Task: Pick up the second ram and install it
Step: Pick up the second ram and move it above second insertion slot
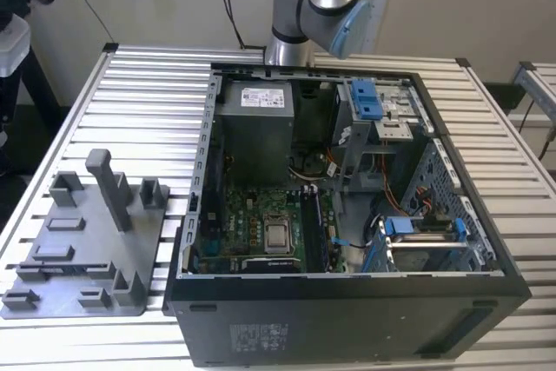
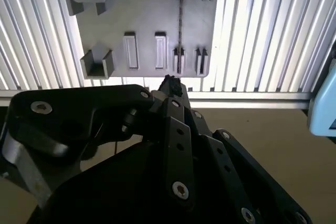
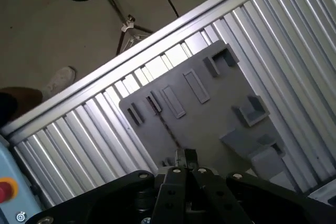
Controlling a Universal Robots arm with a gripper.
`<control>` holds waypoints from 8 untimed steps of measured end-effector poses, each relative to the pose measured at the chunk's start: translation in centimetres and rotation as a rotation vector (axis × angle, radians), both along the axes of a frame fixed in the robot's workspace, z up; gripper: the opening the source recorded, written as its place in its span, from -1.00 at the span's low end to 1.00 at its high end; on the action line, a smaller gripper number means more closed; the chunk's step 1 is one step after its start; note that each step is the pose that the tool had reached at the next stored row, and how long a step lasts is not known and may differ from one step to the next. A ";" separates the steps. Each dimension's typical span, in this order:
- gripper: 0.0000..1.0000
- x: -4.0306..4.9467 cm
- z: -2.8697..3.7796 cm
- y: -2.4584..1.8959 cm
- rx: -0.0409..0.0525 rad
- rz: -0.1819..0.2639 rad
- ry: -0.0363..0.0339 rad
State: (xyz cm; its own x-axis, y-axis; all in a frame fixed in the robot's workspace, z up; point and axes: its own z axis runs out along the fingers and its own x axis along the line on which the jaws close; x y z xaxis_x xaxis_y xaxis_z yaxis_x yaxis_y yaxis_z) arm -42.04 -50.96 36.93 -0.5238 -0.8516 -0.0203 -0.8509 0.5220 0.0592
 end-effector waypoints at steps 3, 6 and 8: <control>-0.79 0.00 0.00 0.00 0.0001 0.028 0.0000; -0.79 0.00 0.00 0.00 0.0001 0.058 -0.0001; -0.79 0.00 0.00 0.00 0.0007 0.078 -0.0001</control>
State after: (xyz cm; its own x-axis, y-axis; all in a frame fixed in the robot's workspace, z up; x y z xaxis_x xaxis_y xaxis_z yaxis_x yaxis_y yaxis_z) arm -42.04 -50.96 36.93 -0.4558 -0.8899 -0.0210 -0.8890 0.4539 0.0595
